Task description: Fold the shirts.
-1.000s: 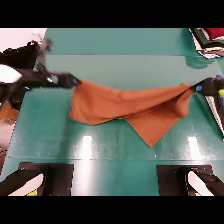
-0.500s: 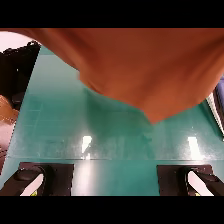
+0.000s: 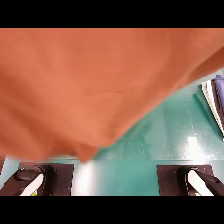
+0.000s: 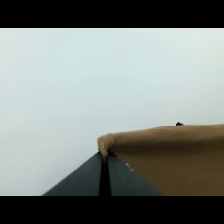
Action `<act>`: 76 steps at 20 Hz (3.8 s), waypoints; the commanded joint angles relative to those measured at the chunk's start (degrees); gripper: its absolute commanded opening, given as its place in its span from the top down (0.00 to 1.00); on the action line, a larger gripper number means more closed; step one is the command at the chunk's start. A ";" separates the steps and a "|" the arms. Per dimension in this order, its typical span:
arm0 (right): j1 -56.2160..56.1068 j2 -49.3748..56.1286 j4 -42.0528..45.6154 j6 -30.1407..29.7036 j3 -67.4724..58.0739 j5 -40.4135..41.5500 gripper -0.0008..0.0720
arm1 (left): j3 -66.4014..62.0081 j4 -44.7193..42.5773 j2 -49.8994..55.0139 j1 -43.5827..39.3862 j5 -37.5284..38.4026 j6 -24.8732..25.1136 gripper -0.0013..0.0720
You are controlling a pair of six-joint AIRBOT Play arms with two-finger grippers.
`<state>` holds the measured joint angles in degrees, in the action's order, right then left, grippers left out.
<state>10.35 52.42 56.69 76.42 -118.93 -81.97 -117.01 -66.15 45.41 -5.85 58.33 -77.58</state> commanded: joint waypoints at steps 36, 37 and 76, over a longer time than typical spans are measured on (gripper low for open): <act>-2.36 7.67 2.99 -4.11 62.88 4.44 0.39 | 80.15 11.13 15.91 9.16 8.02 -2.99 0.26; -2.38 6.16 2.95 -4.35 63.93 4.44 0.39 | 82.20 11.08 15.82 9.16 7.30 -2.99 0.26; 19.50 8.20 14.40 -3.02 92.02 5.62 0.63 | 76.83 15.76 15.82 -0.48 -1.95 1.18 0.95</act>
<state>30.00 57.69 71.83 73.65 -27.51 -78.54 -40.12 -50.30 61.28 -6.33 56.64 -77.34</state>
